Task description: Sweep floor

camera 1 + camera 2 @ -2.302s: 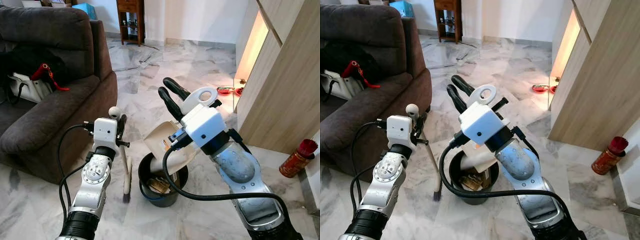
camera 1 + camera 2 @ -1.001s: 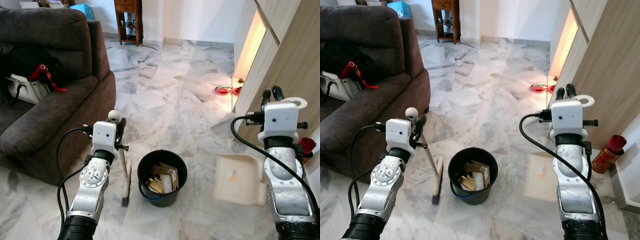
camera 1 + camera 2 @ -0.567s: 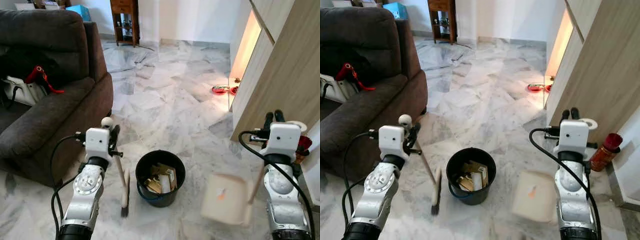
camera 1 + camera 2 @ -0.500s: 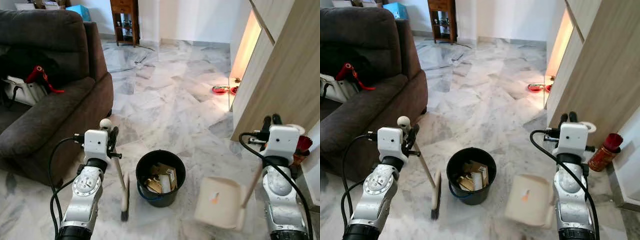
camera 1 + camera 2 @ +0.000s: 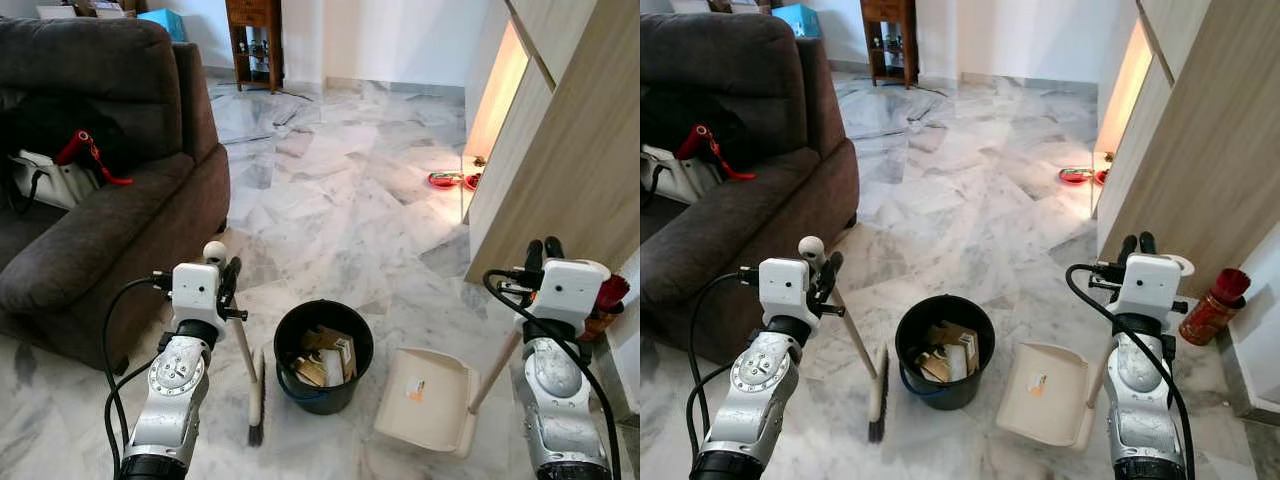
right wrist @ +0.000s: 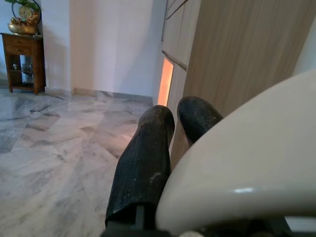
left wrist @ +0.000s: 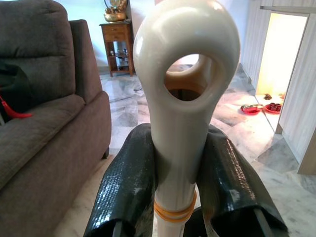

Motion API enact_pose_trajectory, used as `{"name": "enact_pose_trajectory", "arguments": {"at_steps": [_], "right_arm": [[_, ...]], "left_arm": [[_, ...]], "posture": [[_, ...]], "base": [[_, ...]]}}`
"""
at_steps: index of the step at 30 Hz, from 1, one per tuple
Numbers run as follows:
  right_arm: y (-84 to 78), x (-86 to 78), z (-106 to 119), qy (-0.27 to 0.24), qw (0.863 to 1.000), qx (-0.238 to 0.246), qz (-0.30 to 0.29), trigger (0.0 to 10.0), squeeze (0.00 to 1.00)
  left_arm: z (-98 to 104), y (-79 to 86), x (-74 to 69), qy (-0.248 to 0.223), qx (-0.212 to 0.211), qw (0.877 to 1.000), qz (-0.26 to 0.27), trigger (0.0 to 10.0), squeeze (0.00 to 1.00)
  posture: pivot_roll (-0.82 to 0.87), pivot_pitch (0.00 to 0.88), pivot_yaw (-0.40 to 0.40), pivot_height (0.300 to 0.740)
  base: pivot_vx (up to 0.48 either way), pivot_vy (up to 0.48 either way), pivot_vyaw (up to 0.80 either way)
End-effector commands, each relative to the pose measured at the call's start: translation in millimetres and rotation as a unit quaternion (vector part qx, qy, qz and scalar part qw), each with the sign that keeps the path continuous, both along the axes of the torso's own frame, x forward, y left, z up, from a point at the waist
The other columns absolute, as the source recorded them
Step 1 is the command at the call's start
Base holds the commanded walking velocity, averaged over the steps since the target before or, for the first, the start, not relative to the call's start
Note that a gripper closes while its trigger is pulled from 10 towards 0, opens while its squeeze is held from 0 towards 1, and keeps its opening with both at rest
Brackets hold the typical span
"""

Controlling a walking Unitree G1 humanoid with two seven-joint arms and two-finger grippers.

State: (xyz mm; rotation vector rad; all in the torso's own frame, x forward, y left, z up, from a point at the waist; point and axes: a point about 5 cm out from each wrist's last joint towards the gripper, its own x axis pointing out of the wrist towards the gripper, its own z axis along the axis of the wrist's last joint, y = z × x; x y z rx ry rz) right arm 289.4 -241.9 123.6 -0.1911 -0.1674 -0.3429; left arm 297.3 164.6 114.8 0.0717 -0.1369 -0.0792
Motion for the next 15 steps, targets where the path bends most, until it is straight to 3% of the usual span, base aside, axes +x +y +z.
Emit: {"name": "enact_pose_trajectory", "arguments": {"at_steps": [1, 15], "right_arm": [[2.0, 4.0, 11.7, -0.031, 0.999, 0.000, 0.005, 10.0, 0.00], [6.6, 10.8, 12.9, -0.030, 0.999, -0.001, 0.018, 10.0, 0.00]], "left_arm": [[9.7, -0.6, 1.1, -0.019, 0.001, 1.000, -0.005, 10.0, 0.00], [18.0, -3.2, 7.9, -0.034, -0.001, 0.999, -0.004, 10.0, 0.00]], "posture": [[-0.11, 0.000, 0.014, 0.740], [-0.10, 0.000, 0.011, 0.740]], "base": [[0.000, 0.000, 0.00], [0.000, 0.000, 0.00]]}}
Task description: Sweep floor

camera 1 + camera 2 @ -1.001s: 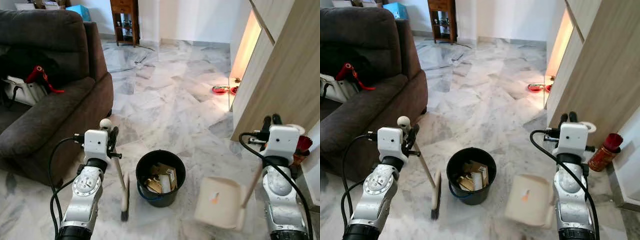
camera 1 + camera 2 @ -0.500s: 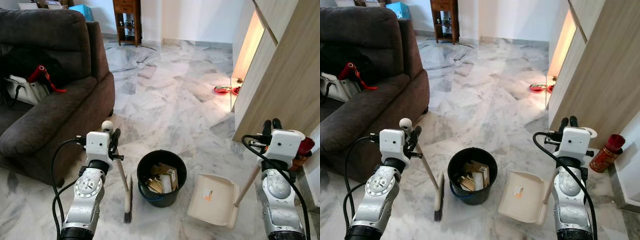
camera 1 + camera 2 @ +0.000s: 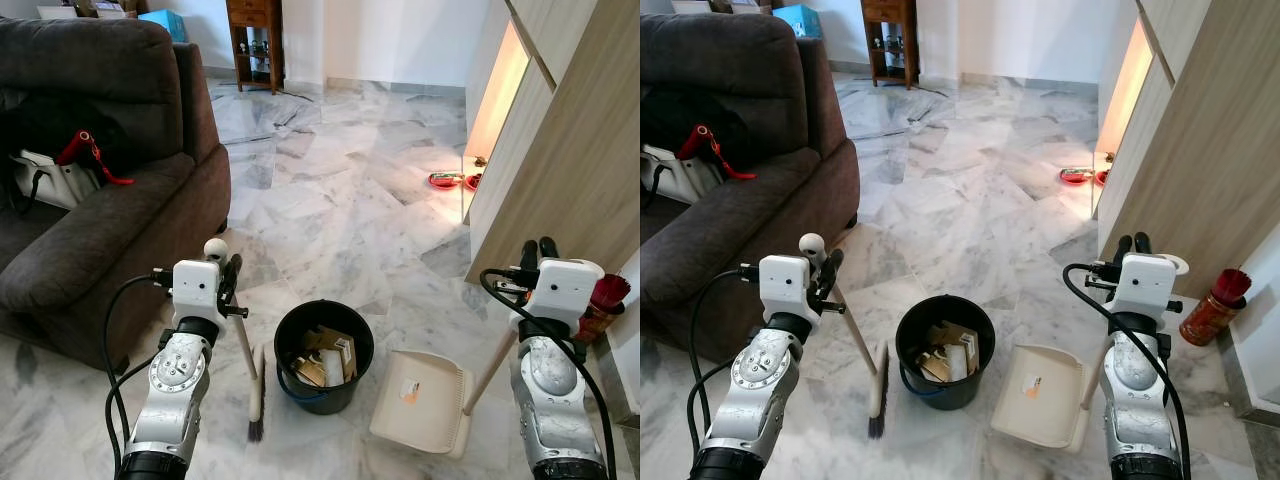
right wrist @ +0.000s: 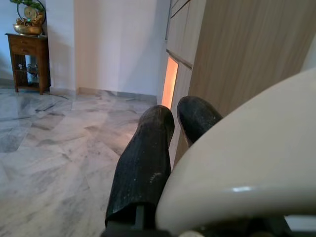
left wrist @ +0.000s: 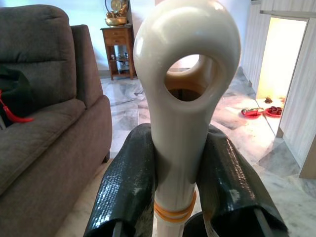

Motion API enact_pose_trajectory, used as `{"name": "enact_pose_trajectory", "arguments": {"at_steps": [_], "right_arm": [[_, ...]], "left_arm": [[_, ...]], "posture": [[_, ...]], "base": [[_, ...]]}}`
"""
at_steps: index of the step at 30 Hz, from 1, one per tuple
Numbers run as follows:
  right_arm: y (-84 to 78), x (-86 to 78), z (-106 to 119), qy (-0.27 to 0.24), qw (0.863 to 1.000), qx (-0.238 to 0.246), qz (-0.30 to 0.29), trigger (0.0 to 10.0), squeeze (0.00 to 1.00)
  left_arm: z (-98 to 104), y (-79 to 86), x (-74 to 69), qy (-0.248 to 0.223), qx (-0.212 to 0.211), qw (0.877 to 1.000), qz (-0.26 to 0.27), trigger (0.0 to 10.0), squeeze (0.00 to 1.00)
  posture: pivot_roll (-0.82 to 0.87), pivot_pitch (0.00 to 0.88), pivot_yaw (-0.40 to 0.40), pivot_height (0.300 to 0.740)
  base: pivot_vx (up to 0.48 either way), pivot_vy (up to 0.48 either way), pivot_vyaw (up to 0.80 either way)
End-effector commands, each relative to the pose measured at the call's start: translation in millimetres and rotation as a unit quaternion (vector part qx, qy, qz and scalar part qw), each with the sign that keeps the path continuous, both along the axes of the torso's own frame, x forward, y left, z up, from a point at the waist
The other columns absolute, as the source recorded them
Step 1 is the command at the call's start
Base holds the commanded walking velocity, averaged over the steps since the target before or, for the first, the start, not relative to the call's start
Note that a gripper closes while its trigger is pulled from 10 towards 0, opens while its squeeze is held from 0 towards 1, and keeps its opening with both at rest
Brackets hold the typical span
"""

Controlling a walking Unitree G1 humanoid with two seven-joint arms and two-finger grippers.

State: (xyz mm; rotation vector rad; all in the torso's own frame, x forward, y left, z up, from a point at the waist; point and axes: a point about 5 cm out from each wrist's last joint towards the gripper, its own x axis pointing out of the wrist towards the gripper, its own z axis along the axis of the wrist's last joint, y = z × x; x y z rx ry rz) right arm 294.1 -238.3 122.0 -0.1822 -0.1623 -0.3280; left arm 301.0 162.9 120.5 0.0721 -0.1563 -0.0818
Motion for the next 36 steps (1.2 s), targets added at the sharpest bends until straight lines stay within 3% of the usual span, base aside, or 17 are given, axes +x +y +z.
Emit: {"name": "enact_pose_trajectory", "arguments": {"at_steps": [1, 10, 36], "right_arm": [[3.1, 6.7, 14.5, -0.032, 0.999, -0.005, 0.011, 10.0, 0.00], [6.8, 8.6, 13.1, -0.031, 0.999, 0.004, 0.021, 10.0, 0.00], [10.3, 11.1, 8.2, -0.019, 0.999, 0.016, 0.044, 10.0, 0.00]], "left_arm": [[12.5, -1.6, 4.4, -0.025, -0.001, 1.000, -0.002, 10.0, 0.00], [13.7, -0.8, 5.4, -0.026, -0.001, 1.000, -0.001, 10.0, 0.00], [13.8, -6.4, 4.8, -0.032, 0.000, 0.999, -0.010, 10.0, 0.00]], "posture": [[-0.10, 0.000, 0.012, 0.740], [-0.10, 0.000, 0.013, 0.740], [-0.11, 0.000, 0.005, 0.740]], "base": [[0.000, 0.000, 0.00], [0.000, 0.000, 0.00], [-0.268, 0.000, 0.00]]}}
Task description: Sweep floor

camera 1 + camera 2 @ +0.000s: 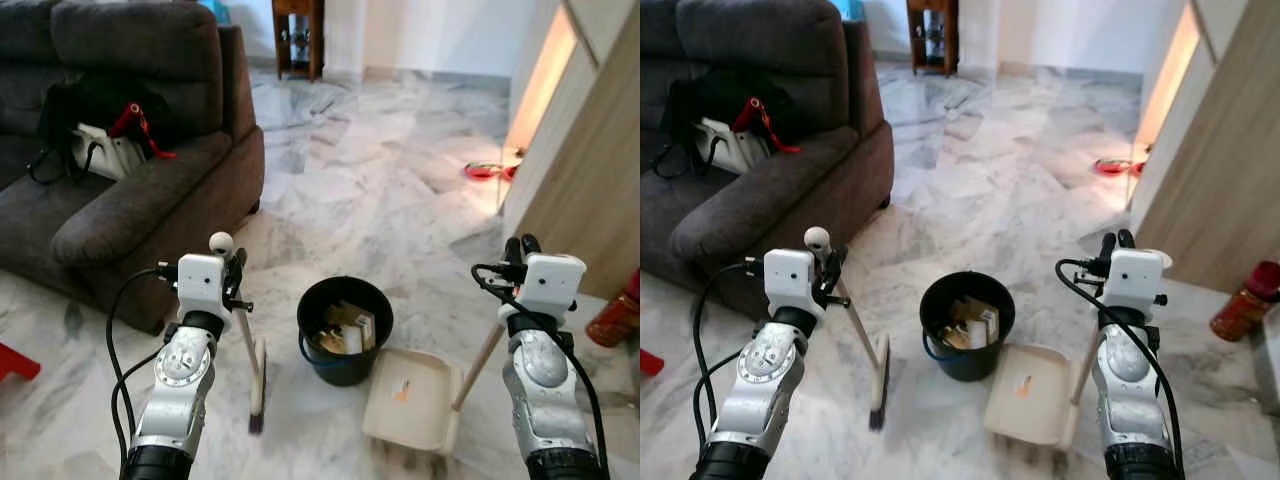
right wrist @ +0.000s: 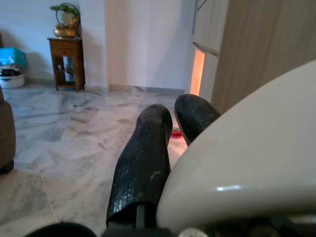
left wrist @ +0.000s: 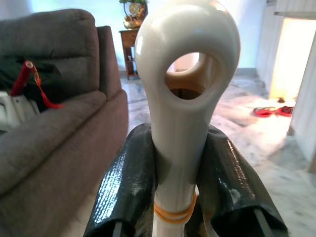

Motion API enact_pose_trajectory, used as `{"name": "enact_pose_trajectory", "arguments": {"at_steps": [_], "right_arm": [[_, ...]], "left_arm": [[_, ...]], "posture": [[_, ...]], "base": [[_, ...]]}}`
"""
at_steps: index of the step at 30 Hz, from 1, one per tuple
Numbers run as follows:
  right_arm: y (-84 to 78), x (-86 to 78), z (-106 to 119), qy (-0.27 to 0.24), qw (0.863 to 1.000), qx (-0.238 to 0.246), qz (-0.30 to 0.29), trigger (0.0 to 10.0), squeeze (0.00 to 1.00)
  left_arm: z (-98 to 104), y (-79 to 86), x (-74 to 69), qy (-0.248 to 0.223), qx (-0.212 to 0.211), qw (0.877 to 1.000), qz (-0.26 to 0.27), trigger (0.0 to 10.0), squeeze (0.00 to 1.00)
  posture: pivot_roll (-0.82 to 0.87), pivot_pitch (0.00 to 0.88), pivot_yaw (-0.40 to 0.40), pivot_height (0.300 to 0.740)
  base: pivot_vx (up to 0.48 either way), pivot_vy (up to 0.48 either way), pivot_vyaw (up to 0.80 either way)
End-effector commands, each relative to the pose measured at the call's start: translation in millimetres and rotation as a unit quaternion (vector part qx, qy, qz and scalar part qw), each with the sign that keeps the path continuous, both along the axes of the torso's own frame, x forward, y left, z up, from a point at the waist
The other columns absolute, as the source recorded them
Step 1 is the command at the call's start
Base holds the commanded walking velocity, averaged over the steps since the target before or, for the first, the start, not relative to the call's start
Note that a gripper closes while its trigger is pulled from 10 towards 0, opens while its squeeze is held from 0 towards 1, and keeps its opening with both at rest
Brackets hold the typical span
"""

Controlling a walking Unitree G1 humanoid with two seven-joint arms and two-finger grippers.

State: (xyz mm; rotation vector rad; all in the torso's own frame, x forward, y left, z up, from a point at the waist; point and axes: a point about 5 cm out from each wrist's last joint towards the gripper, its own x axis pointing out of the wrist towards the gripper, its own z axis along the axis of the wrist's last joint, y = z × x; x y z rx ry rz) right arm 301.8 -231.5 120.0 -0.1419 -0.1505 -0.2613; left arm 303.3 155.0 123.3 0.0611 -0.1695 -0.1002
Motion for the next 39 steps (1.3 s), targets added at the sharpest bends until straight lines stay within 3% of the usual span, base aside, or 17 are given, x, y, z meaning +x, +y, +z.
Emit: {"name": "enact_pose_trajectory", "arguments": {"at_steps": [1, 14, 39], "right_arm": [[3.9, 3.6, 9.9, -0.025, 1.000, -0.001, 0.010, 10.0, 0.00], [3.9, 4.9, 8.6, -0.016, 1.000, 0.002, 0.012, 10.0, 0.00], [7.1, 6.0, 4.5, -0.004, 1.000, 0.013, 0.019, 10.0, 0.00]], "left_arm": [[10.9, 1.6, 2.4, -0.026, 0.005, 1.000, 0.000, 10.0, 0.00], [10.3, 2.7, 3.7, -0.024, 0.006, 1.000, 0.004, 10.0, 0.00], [12.2, 2.1, 11.9, -0.023, 0.016, 1.000, 0.004, 10.0, 0.00]], "posture": [[-0.11, 0.000, 0.005, 0.740], [-0.11, 0.000, 0.003, 0.740], [-0.11, 0.000, 0.004, 0.740]], "base": [[-0.277, 0.000, 0.00], [-0.104, 0.000, 0.00], [0.000, 0.000, -0.80]]}}
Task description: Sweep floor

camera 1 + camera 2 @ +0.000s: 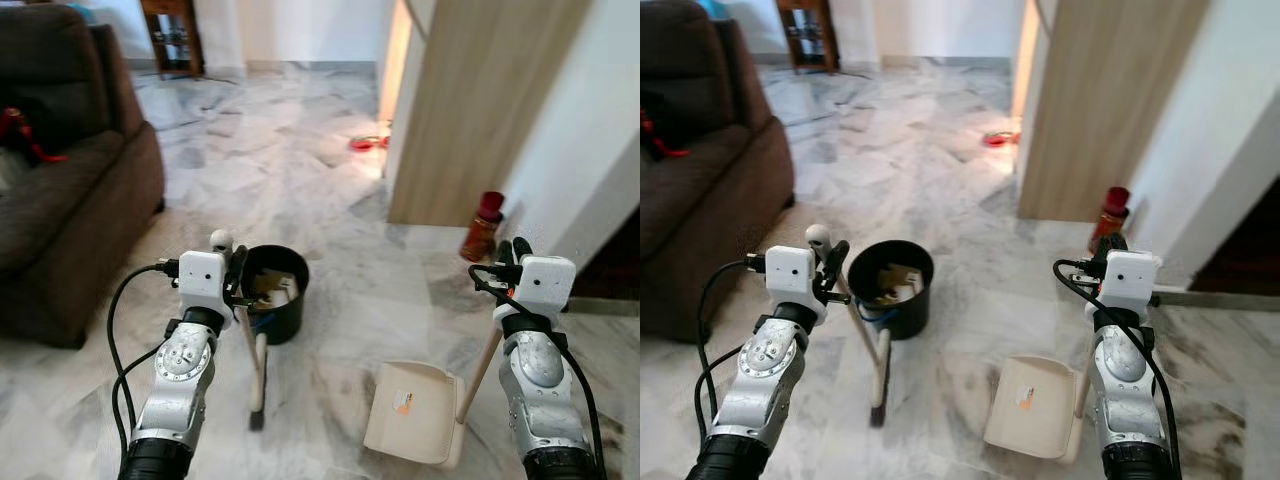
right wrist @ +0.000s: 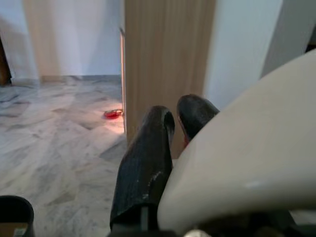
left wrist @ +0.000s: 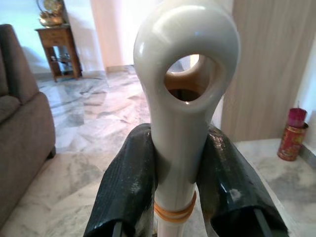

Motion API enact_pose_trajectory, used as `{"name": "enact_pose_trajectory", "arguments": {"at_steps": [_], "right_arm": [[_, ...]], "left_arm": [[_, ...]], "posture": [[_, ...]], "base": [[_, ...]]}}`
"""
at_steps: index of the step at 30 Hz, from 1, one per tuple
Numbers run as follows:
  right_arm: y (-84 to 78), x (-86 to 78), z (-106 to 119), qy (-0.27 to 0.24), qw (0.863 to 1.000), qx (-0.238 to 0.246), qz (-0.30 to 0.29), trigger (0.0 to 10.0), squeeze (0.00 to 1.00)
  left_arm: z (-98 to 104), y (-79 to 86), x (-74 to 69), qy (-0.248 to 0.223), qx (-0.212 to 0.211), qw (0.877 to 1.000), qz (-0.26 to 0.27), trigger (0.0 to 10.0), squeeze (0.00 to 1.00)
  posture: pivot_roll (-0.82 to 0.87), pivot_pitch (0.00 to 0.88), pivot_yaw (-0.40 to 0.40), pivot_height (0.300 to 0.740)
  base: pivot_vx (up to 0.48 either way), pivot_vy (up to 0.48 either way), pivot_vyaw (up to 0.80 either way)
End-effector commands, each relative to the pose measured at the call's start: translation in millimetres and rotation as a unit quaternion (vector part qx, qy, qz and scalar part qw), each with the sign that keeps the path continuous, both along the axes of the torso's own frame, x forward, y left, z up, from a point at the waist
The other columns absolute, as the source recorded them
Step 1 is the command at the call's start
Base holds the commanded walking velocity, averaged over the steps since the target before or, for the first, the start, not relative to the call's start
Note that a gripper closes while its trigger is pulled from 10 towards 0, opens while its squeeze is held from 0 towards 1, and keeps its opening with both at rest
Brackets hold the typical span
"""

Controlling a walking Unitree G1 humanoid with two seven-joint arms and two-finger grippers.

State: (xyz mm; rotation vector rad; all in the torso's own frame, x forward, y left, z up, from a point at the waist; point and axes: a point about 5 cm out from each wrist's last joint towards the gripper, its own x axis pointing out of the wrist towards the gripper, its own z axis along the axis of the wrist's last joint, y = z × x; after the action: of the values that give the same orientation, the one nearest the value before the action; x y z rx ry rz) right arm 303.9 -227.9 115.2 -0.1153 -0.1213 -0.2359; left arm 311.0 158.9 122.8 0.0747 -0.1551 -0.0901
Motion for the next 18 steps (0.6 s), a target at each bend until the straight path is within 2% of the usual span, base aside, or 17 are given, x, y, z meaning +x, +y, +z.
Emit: {"name": "enact_pose_trajectory", "arguments": {"at_steps": [1, 6, 9, 13, 18], "right_arm": [[3.5, 4.0, 9.4, -0.018, 1.000, -0.001, 0.006, 10.0, 0.00], [4.3, 4.1, 9.1, -0.017, 1.000, 0.003, 0.006, 10.0, 0.00], [5.2, 3.6, 7.6, -0.014, 1.000, 0.003, 0.005, 10.0, 0.00], [6.5, 2.8, 5.8, -0.012, 1.000, 0.003, 0.005, 10.0, 0.00], [7.3, 2.6, 5.2, -0.011, 1.000, 0.004, 0.005, 10.0, 0.00]], "left_arm": [[12.7, -1.8, 4.3, -0.030, 0.010, 1.000, -0.002, 10.0, 0.00], [12.2, -0.9, 4.8, -0.030, 0.030, 0.999, 0.001, 10.0, 0.00], [11.2, 0.1, 4.7, -0.027, 0.028, 0.999, 0.003, 10.0, 0.00], [11.6, 1.7, 4.8, -0.028, 0.022, 0.999, 0.004, 10.0, 0.00], [12.0, 0.4, 5.4, -0.030, 0.038, 0.999, -0.001, 10.0, 0.00]], "posture": [[-0.11, 0.000, 0.004, 0.740], [-0.11, 0.000, 0.009, 0.740], [-0.11, 0.000, 0.012, 0.740], [-0.11, 0.000, 0.016, 0.740], [-0.12, 0.000, 0.022, 0.740]], "base": [[0.000, 0.000, -0.80], [0.000, 0.000, -0.80], [0.000, -0.364, -0.80], [0.000, 0.000, -0.80], [0.000, -0.064, -0.80]]}}
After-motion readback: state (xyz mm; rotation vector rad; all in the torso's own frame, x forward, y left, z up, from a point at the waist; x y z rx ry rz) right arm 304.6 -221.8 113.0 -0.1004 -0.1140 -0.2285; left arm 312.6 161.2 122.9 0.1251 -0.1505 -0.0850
